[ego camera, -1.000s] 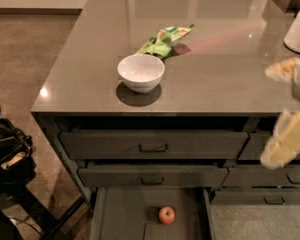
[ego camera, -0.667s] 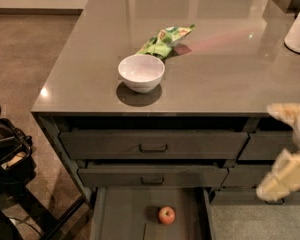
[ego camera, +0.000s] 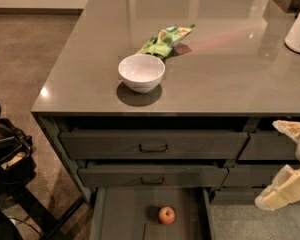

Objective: Pick apple from bottom drawer and place on counter

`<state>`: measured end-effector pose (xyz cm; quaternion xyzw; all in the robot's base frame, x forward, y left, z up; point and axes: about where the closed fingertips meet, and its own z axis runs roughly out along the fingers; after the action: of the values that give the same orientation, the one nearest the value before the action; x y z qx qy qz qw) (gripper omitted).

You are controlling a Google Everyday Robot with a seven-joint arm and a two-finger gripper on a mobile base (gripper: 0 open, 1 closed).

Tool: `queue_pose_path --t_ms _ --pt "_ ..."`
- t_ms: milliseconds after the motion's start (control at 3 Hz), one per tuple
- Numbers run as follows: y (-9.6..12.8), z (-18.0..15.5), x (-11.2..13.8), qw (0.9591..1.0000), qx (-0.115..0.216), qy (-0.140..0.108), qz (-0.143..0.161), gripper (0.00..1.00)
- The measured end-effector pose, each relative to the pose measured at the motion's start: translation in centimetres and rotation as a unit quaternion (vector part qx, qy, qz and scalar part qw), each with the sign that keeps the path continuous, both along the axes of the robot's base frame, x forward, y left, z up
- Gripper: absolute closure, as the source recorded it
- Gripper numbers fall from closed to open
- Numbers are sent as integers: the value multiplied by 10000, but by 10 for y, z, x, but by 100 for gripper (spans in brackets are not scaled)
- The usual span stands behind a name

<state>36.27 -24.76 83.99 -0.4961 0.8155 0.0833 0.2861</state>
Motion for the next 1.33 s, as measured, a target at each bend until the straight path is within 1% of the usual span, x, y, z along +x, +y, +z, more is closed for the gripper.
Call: queue_pose_path --t_ms 333,667,1000,1333 --pt "0 0 0 10000 1 2 0 0" --pt "5 -2 -1 9999 -109 -72 -3 0" --pt "16 -49 -11 9997 220 -117 -80 0" --pt "23 -109 -8 9967 666 -373 -262 0"
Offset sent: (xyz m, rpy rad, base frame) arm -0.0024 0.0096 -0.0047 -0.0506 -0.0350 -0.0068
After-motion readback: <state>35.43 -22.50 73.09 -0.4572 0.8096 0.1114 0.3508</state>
